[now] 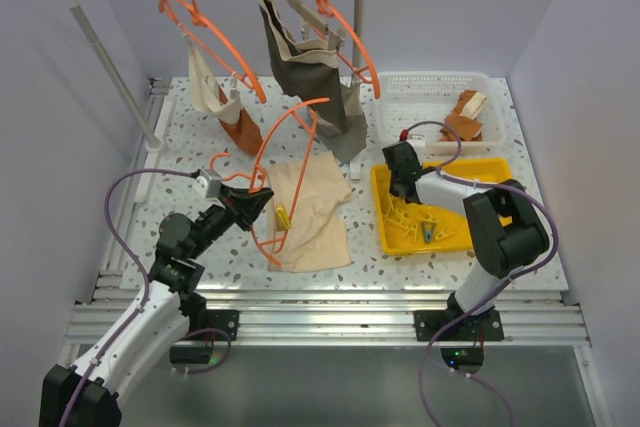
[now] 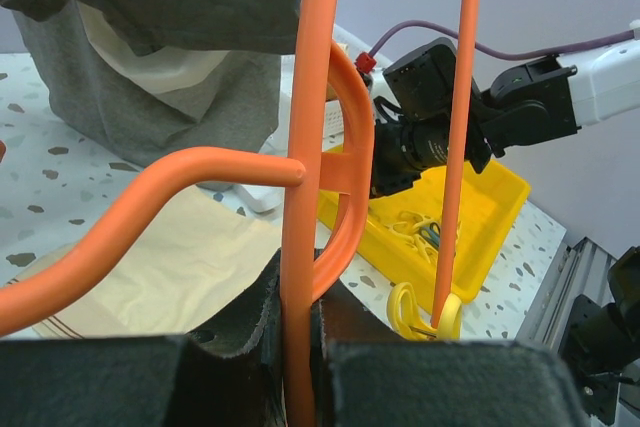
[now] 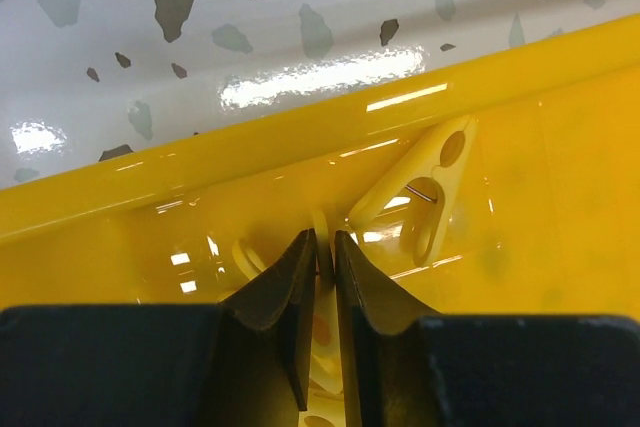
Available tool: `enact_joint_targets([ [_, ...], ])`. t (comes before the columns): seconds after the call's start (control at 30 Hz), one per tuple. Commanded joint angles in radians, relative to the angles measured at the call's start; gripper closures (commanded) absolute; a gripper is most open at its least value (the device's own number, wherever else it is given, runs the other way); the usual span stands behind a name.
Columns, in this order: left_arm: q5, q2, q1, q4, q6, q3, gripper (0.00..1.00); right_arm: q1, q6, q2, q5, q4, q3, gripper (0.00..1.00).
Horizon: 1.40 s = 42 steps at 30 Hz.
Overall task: Clip the underwear to the hanger
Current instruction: Pick up the clamp from the bin.
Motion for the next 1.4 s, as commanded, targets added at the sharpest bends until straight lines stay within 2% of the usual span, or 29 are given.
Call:
enact_joint_targets([
  [0.0, 0.003, -0.022, -0.004, 0.036, 0.001, 0.0, 1.0, -0.005, 0.039, 0.001, 0.038, -0.048, 0.02, 0.83],
  [0.33, 0.014, -0.016, -0.004, 0.035, 0.001, 0.002, 1.0, -0.009, 0.077, 0.03, 0.092, -0.117, 0.06, 0.82],
  [0.47, 0.01, -0.016, -0.004, 0.033, 0.001, 0.003, 1.0, -0.009, 0.058, -0.014, 0.08, -0.063, 0.033, 0.8],
  [0.5, 0.01, -0.013, -0.004, 0.035, 0.001, 0.002, 1.0, -0.009, 0.044, -0.028, 0.066, -0.049, 0.019, 0.77],
  [0.53, 0.014, -0.01, -0.004, 0.041, 0.001, 0.003, 1.0, -0.009, 0.03, -0.039, 0.052, -0.03, 0.016, 0.67],
  [0.6, 0.028, 0.006, -0.004, 0.045, 0.001, 0.006, 1.0, -0.009, 0.005, -0.07, 0.043, -0.029, 0.016, 0.56],
  [0.63, 0.033, 0.012, -0.004, 0.05, 0.001, 0.006, 1.0, -0.009, -0.004, -0.074, 0.043, -0.031, 0.017, 0.45],
  [0.77, 0.034, 0.015, -0.004, 0.055, -0.002, 0.006, 1.0, -0.008, -0.053, -0.111, 0.014, 0.001, 0.0, 0.36],
  [1.0, 0.03, 0.016, -0.004, 0.053, 0.0, 0.006, 1.0, -0.008, -0.114, -0.09, -0.121, 0.032, 0.006, 0.35],
  [1.37, 0.028, 0.013, -0.004, 0.052, 0.0, 0.005, 1.0, -0.012, -0.117, -0.038, -0.17, -0.031, 0.039, 0.31],
])
